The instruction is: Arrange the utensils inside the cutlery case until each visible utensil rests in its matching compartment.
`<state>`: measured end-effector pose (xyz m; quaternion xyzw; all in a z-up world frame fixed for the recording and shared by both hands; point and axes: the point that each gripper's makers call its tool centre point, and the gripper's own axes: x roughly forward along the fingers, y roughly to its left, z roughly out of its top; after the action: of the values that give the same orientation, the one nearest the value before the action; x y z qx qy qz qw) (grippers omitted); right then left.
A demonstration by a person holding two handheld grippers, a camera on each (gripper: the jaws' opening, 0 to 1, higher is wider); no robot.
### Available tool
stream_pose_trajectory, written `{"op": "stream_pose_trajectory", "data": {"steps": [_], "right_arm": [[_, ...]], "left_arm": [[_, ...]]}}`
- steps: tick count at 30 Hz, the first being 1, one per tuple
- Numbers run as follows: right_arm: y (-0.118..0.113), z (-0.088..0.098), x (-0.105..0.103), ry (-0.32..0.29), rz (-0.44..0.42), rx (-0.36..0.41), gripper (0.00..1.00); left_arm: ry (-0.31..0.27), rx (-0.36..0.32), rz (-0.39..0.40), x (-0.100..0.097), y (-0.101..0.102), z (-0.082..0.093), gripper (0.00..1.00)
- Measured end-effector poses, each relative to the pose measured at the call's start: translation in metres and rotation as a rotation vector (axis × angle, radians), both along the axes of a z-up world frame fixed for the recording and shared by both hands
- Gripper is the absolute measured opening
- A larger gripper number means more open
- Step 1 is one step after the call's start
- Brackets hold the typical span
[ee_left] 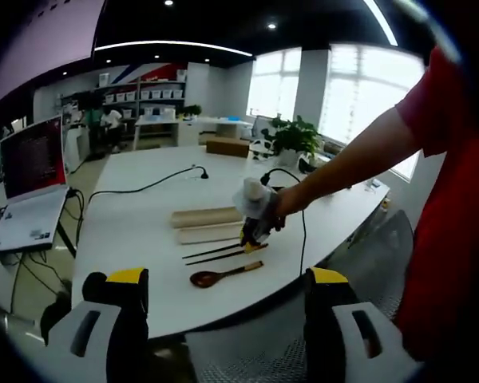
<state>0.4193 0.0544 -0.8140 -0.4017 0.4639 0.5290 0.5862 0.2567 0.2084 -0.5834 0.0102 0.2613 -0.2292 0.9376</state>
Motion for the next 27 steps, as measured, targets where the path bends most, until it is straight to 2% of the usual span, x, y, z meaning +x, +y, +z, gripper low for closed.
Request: {"op": "stream_pose_trajectory", "data": {"steps": [3, 5, 6, 7, 8, 11, 14, 17, 27], "right_arm": [[0.002, -0.004, -0.001, -0.003, 0.014, -0.017, 0.1], [-0.005, -0.007, 0.002, -0.03, 0.039, -0.075, 0.1], [-0.003, -0.008, -0.001, -0.033, 0.015, -0.052, 0.09], [-0.007, -0.006, 0.0, -0.029, 0.054, -0.066, 0.09], [-0.006, -0.007, 0.001, -0.016, 0.018, -0.08, 0.09], [-0.003, -0.007, 0.003, -0.003, 0.033, -0.096, 0.09], [-0.003, -0.009, 0.006, 0.017, -0.015, -0.113, 0.08], [-0.002, -0.01, 0.01, 0.026, -0.026, -0.125, 0.04], [-0.003, -0.008, 0.008, -0.01, 0.035, -0.138, 0.01]], "left_arm": [[0.0, -0.003, -0.001, 0.0, -0.001, 0.001, 0.82], [0.001, 0.003, -0.006, 0.001, -0.001, 0.001, 0.82], [0.002, 0.007, -0.008, 0.001, -0.001, 0.0, 0.82], [0.003, 0.008, -0.008, 0.001, -0.001, 0.0, 0.82], [0.004, 0.008, -0.006, 0.002, 0.0, 0.0, 0.82], [0.007, 0.002, -0.008, 0.003, 0.0, 0.001, 0.82], [0.007, 0.018, -0.02, 0.004, -0.002, 0.001, 0.82], [0.003, 0.017, -0.021, 0.003, -0.002, 0.003, 0.82], [-0.003, 0.031, -0.027, -0.002, -0.002, 0.005, 0.82]]}}
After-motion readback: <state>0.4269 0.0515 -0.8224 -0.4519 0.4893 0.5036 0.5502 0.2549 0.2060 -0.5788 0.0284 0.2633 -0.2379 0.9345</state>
